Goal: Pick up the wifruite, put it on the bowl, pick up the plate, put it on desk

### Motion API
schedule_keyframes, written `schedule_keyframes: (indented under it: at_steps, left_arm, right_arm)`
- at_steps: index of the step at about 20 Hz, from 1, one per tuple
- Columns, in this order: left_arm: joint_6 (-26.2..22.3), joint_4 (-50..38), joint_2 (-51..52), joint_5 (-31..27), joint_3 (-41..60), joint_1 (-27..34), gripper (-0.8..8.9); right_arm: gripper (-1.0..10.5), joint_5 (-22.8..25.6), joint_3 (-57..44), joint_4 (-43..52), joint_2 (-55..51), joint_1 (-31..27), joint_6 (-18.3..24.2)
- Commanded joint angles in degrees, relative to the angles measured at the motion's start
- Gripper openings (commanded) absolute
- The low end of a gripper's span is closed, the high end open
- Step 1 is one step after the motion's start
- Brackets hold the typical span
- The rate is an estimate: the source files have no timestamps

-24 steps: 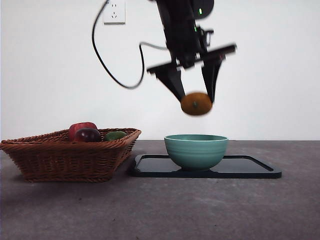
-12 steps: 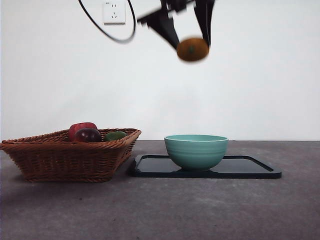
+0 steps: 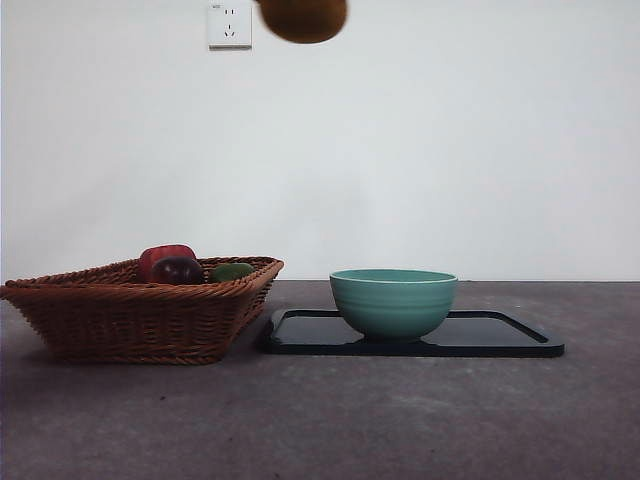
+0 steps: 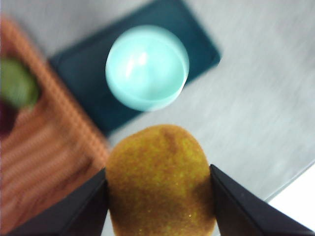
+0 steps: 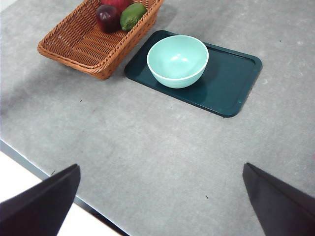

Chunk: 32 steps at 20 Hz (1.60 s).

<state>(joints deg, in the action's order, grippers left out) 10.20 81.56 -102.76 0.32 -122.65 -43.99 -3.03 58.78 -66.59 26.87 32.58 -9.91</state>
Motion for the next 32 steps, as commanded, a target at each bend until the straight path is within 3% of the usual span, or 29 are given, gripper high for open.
schedule_keyframes:
  at_steps: [1,3,8,14,22,25,32]
  left_arm:
    - [3.2,3.1,3.8,-5.0,6.1,0.3,2.14]
    - [6.0,3.1,7.0,-9.9,12.5,1.2,2.14]
    - [8.3,2.6,9.4,-13.2,23.6,5.4,2.14]
    - [8.9,-12.5,9.3,-14.0,31.1,9.6,2.14]
    - [8.3,-18.6,2.3,-13.2,32.1,15.1,2.14]
    - [7.2,-21.1,-1.6,-9.6,32.1,16.0,2.14]
    - [5.4,-25.8,-8.9,-9.5,32.1,16.0,2.17]
  right_arm:
    - [5.7,0.0,0.5,0.5,0.2,0.3,-0.5]
    - [5.7,0.0,0.5,0.6,0.2,0.3,-0.6]
    - [5.7,0.0,0.5,0.5,0.2,0.3,-0.6]
    - [5.7,0.0,0.5,0.5,0.2,0.3,-0.6]
    - [5.7,0.0,0.5,0.5,0.2,0.3,-0.6]
    - [5.7,0.0,0.5,0.6,0.2,0.3,-0.6]
    - [5.7,0.0,0.5,0.6,0.2,0.3,-0.5]
